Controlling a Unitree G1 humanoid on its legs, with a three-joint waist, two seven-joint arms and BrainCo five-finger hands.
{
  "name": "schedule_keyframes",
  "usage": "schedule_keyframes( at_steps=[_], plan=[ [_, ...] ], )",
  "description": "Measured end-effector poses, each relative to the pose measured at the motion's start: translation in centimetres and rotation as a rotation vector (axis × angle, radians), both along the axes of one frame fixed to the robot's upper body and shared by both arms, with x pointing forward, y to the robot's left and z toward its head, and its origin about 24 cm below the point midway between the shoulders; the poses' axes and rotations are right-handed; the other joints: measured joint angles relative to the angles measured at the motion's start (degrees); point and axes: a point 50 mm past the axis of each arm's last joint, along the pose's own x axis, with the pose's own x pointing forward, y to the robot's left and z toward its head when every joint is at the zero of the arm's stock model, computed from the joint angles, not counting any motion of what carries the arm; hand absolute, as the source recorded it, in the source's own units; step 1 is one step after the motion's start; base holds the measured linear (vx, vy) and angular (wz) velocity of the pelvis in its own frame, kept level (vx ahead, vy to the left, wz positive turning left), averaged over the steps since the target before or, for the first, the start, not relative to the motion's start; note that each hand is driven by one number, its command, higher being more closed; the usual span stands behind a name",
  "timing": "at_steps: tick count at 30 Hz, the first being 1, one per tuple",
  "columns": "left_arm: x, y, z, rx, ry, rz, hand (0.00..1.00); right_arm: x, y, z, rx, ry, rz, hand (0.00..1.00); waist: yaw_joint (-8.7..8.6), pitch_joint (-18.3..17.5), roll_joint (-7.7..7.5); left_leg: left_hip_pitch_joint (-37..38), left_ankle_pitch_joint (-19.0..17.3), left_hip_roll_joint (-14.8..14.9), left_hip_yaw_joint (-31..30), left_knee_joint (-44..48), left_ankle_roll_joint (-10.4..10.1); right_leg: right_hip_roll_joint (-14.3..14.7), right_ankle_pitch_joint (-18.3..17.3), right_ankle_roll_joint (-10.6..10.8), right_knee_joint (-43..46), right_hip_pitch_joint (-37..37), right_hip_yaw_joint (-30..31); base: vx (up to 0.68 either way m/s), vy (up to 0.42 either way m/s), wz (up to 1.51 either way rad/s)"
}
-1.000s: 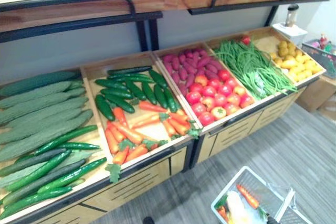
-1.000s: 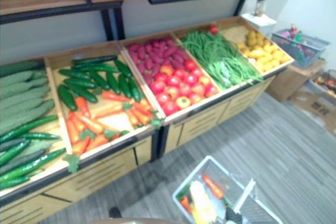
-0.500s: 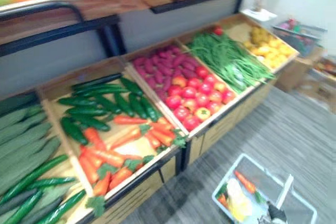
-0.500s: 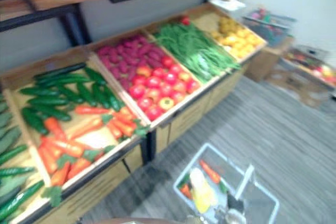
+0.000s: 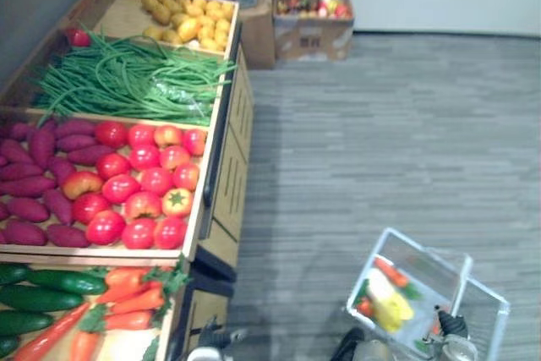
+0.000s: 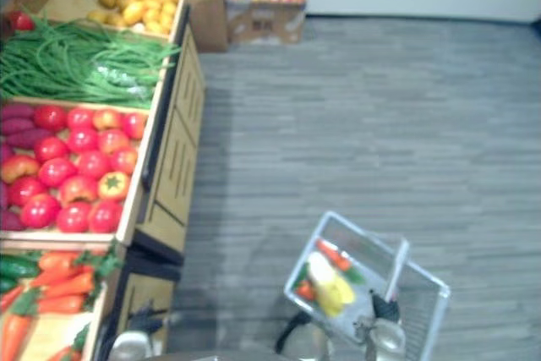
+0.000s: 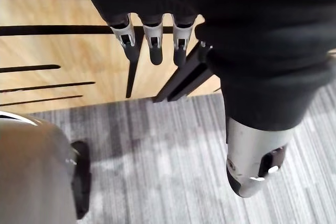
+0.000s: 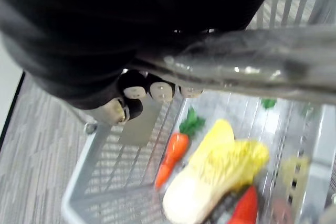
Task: Pick vegetable in the basket
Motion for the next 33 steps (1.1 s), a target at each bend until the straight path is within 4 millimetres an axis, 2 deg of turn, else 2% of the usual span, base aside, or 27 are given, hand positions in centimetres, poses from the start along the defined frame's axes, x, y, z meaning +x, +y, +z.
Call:
schedule_keyframes(
  at_steps=[2, 3, 6, 8, 9, 10, 11, 12, 13, 15, 16, 17, 18, 19, 20, 22, 23, 25, 27, 29, 33],
  plan=[
    [-0.4, 0.4, -0.1, 0.005, 0.018, 0.022, 0.0, -0.4, 1.3, -0.5, 0.029, 0.016, 0.025, 1.0, -0.37, 0.0, -0.04, 2.1, -0.5, 0.9, 1.3, 2.1, -0.5, 0.6, 0.5, 1.8, -2.2, 1.6, 0.0, -0.05, 0.023, -0.5],
    [-0.4, 0.5, -0.1, 0.01, 0.015, 0.023, 0.0, -0.7, 1.4, -0.7, 0.033, 0.021, 0.021, 1.0, -0.35, 0.1, -0.43, 2.4, -0.6, 1.2, 1.6, 2.9, -0.4, 0.5, 0.5, 1.8, -2.2, 1.6, 0.0, -0.05, 0.021, -0.18],
    [-1.0, 1.0, -0.1, 0.029, 0.038, 0.029, 0.0, -1.8, 0.8, -0.8, 0.017, 0.041, -0.028, 1.0, -0.7, 0.5, -0.53, 3.0, -1.1, 6.1, 1.7, 9.6, 0.5, 2.0, 0.2, 1.4, -2.2, 2.3, -0.3, -0.02, -0.003, -0.16],
    [-1.6, 0.8, -0.3, 0.033, 0.051, 0.032, 0.0, -2.2, -0.2, -0.6, -0.013, 0.05, -0.02, 1.0, -1.59, 1.5, 1.33, 5.5, -1.0, 10.7, 1.4, 14.9, 0.6, 3.5, -1.5, 0.4, -0.6, 3.8, 0.7, 0.04, -0.055, -0.35],
    [-1.6, 0.6, -0.3, 0.029, 0.052, 0.029, 0.0, -2.4, -0.6, -0.5, -0.023, 0.055, -0.016, 1.0, -1.58, 1.6, 1.86, 5.9, -0.7, 11.1, 0.7, 16.0, 0.6, 3.7, -2.1, 0.5, -0.1, 4.0, 1.4, 0.04, -0.065, -0.46],
    [-1.5, 0.3, -0.3, 0.024, 0.049, 0.026, 0.0, -2.6, -1.0, -0.4, -0.038, 0.062, -0.008, 1.0, -1.57, 1.4, 2.5, 5.7, 0.7, 11.6, -3.3, 17.4, 1.3, 3.6, -3.1, 0.5, 0.5, 3.9, 3.1, 0.03, -0.073, -0.68],
    [-1.6, 0.3, -0.3, 0.026, 0.047, 0.042, 0.0, -2.6, -1.1, -0.3, -0.047, 0.063, 0.006, 1.0, -1.36, 1.5, 2.47, 4.2, 4.2, 11.7, -9.8, 19.6, 1.7, 3.4, -3.3, 0.3, 0.2, 3.9, 5.8, 0.03, -0.093, -0.83],
    [-1.7, 0.4, -0.3, 0.031, 0.047, 0.048, 0.0, -2.3, -1.0, -0.2, -0.05, 0.05, 0.019, 1.0, -1.17, 1.8, 1.77, 2.2, 5.0, 11.5, -15.5, 21.4, 1.6, 2.9, -3.3, 0.3, -0.2, 3.8, 7.7, 0.02, -0.067, -0.79],
    [-1.6, 0.4, -0.3, 0.032, 0.046, 0.049, 0.0, -2.0, -0.7, -0.2, -0.048, 0.041, 0.03, 1.0, -1.2, 1.8, 1.75, 1.0, 3.3, 9.7, -19.8, 20.6, -0.1, 2.3, -3.3, 0.3, -0.5, 3.5, 8.8, 0.02, -0.032, -0.74],
    [-2.1, -0.1, -0.4, 0.024, 0.05, 0.05, 0.0, -1.5, -1.0, 0.2, -0.062, 0.019, 0.033, 1.0, -1.12, 1.9, 2.21, -1.7, 0.2, 0.0, -34.8, 10.1, -3.7, 0.8, -2.5, 1.1, -1.1, 2.9, 13.3, -0.01, 0.032, -0.9],
    [-2.4, -0.3, -0.5, 0.023, 0.052, 0.049, 0.0, -1.3, -1.0, 0.3, -0.065, 0.013, 0.034, 1.0, -1.02, 1.9, 2.32, -2.2, -0.1, -2.4, -38.7, 7.1, -4.1, 0.9, -2.2, 1.2, -1.4, 2.7, 14.6, -0.03, 0.097, -1.13],
    [-2.6, -0.3, -0.5, 0.026, 0.052, 0.044, 0.0, -0.9, -0.9, 0.4, -0.068, 0.002, 0.048, 1.0, -0.15, 1.8, 2.4, -2.9, -0.1, -6.7, -47.3, 0.4, -4.2, 1.6, -1.9, 1.5, -2.3, 2.0, 17.4, -0.05, 0.145, -1.22],
    [-2.9, -0.6, -0.5, 0.02, 0.059, 0.035, 0.0, -0.9, -0.9, 0.4, -0.072, 0.004, 0.062, 1.0, 0.81, 1.4, 3.14, -4.0, 0.0, -9.2, -54.9, -5.0, -4.4, 3.3, -1.3, 1.5, -3.8, 1.4, 19.7, -0.05, 0.162, -1.18],
    [-3.0, -0.8, -0.6, 0.014, 0.061, 0.034, 0.0, -0.9, -1.1, 0.5, -0.077, 0.005, 0.064, 1.0, 1.25, 1.4, 3.71, -4.7, 0.1, -9.8, -58.4, -7.1, -4.4, 4.6, -0.9, 1.8, -4.5, 1.3, 20.8, -0.04, 0.17, -1.03],
    [-3.1, -0.6, -0.6, 0.017, 0.065, 0.038, 0.0, -1.0, -0.5, 0.2, -0.056, 0.012, 0.066, 1.0, 2.14, 1.3, 2.98, -4.7, -0.2, -10.2, -59.8, -7.4, -3.0, 5.6, -0.3, 2.8, -6.1, 1.6, 23.0, 0.03, 0.166, -0.6],
    [-3.5, -0.1, -0.6, 0.03, 0.073, 0.037, 0.0, -1.1, 0.3, 0.0, -0.036, 0.003, 0.085, 1.0, 1.91, 0.2, 1.62, -5.1, -1.1, -11.6, -59.2, -7.6, -2.8, 5.5, 1.9, 4.2, -8.2, 1.6, 25.6, 0.09, 0.172, -0.37],
    [-3.6, 0.1, -0.6, 0.035, 0.078, 0.039, 0.0, -1.3, 0.6, -0.1, -0.027, 0.004, 0.09, 1.0, 2.11, 0.4, 0.76, -4.4, -1.1, -12.2, -57.4, -7.7, -1.7, 5.1, 2.5, 4.8, -8.4, 1.3, 27.2, 0.11, 0.158, -0.39],
    [-4.1, 0.2, -0.7, 0.036, 0.095, 0.051, 0.0, -1.4, 0.8, -0.1, -0.029, -0.002, 0.093, 1.0, 2.51, 0.1, 0.42, -3.5, -1.3, -13.2, -56.3, -7.9, -1.2, 4.3, 2.7, 5.1, -8.4, 1.2, 28.5, 0.12, 0.176, -0.37],
    [-3.8, 0.2, -0.6, 0.048, 0.094, 0.021, 0.0, -1.1, 0.9, 0.2, -0.049, -0.016, 0.114, 1.0, 2.39, -0.1, 0.5, -3.3, -1.6, -13.7, -55.2, -8.4, -0.6, 3.5, 2.4, 4.9, -5.8, -0.7, 28.8, 0.11, 0.124, -0.28],
    [-3.6, 0.2, -0.6, 0.054, 0.096, 0.004, 0.0, -0.5, 1.0, 0.5, -0.054, -0.038, 0.12, 1.0, 2.98, 0.0, 0.31, -2.6, -1.9, -13.0, -53.2, -8.4, -0.2, 3.2, 0.9, 3.4, 1.9, -4.8, 27.7, 0.08, 0.065, -0.47],
    [-3.3, 0.7, -0.4, 0.083, 0.097, -0.048, 0.0, -0.8, 0.6, 0.6, -0.069, -0.034, 0.125, 1.0, 2.43, 0.0, -0.07, 0.9, -2.1, -12.1, -53.6, -8.9, -0.3, 1.5, 0.5, 2.7, 14.4, -7.5, 23.6, 0.06, 0.012, -0.14]
  ],
)
